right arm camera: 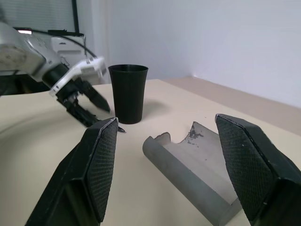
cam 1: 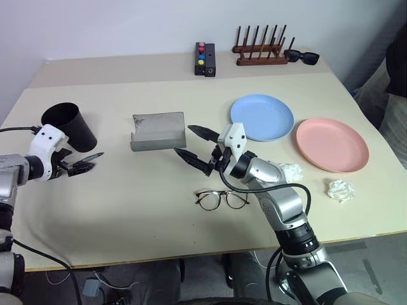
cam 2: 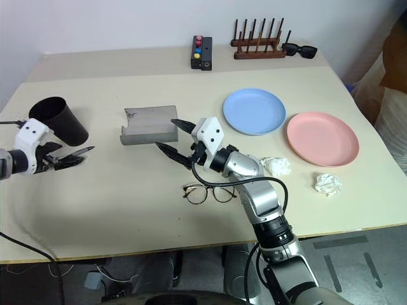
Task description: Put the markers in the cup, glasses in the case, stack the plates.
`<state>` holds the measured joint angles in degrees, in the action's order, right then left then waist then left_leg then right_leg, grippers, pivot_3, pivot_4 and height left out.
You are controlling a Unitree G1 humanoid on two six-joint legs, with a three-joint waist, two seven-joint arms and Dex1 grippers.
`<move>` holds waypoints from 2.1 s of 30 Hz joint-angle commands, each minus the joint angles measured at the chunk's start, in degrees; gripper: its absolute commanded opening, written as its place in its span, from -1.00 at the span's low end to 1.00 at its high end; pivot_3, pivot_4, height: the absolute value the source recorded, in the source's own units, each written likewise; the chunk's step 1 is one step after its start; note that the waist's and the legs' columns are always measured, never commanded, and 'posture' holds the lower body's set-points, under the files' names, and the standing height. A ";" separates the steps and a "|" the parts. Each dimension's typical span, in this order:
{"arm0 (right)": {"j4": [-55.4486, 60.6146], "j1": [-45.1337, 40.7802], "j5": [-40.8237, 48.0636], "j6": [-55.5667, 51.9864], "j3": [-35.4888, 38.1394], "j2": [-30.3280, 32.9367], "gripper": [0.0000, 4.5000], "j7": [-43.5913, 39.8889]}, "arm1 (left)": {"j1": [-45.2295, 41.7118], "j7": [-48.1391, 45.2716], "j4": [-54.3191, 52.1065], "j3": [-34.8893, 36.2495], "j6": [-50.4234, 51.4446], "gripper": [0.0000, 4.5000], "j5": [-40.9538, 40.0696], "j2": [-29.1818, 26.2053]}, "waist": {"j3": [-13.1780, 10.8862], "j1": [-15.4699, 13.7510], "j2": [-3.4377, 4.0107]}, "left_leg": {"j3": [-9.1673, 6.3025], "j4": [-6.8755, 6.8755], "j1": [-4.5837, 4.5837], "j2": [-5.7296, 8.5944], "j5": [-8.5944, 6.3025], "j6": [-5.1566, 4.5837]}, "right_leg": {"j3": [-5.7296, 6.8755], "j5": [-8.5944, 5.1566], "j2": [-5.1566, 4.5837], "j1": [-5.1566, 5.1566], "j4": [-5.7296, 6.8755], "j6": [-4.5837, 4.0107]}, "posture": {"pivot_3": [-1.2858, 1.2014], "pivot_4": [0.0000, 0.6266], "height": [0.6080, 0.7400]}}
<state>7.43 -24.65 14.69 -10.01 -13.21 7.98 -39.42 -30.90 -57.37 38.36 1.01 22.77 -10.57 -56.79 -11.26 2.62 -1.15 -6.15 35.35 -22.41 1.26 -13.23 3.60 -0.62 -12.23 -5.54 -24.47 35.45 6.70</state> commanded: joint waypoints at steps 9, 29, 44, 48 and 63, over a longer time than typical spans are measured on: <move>4.09 0.30 3.42 -0.57 0.46 0.90 0.50 -1.98 | -1.17 -6.53 1.79 -1.99 1.78 -0.52 3.08 0.69 | 0.01 -0.09 0.00 | 0.00 0.00 0.02 -0.01 0.00 0.00 | -0.02 0.00 -0.01 0.01 0.03 0.00 | 0.03 -0.52 0.98; 2.41 -1.20 2.49 1.08 1.13 0.08 0.50 -0.25 | 4.05 12.13 -46.45 22.95 6.98 -0.98 -18.37 14.39 | 0.00 -0.77 -0.05 | -0.04 0.07 0.00 -0.04 0.03 0.05 | -0.05 0.04 -0.01 0.03 0.00 -0.05 | 0.03 -0.52 0.98; 0.31 -2.67 2.34 3.51 -0.09 -1.79 0.50 -0.41 | -6.41 49.66 -21.41 24.61 -29.65 -0.98 4.21 22.79 | 0.02 -0.38 -0.09 | 0.05 0.02 0.06 -0.01 0.05 0.09 | -0.14 0.09 0.02 0.03 -0.02 -0.06 | 0.03 -0.52 0.98; 0.39 -2.53 2.24 3.63 0.01 -1.90 0.50 -0.33 | -6.67 50.47 -16.39 24.53 -32.67 -0.98 3.65 23.32 | 0.03 -0.43 -0.10 | 0.04 0.04 0.05 -0.01 0.06 0.10 | -0.12 0.09 0.03 0.03 0.00 -0.06 | 0.03 -0.52 0.98; 0.58 -2.51 2.38 3.55 0.61 -1.52 0.50 -0.19 | -5.69 50.79 -9.24 23.53 -38.06 -0.81 1.85 25.32 | 0.03 -0.29 -0.10 | 0.03 0.04 0.05 -0.02 0.06 0.10 | -0.11 0.09 0.03 0.03 0.02 -0.06 | 0.03 -0.52 0.98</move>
<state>6.88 -26.34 16.55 -7.39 -13.17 6.72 -39.60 -36.63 -7.13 30.40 24.02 -14.22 -8.21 -31.13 -11.23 2.34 -1.25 -6.12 35.38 -22.37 1.25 -13.17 3.70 -0.73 -12.14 -5.51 -24.44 35.46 6.64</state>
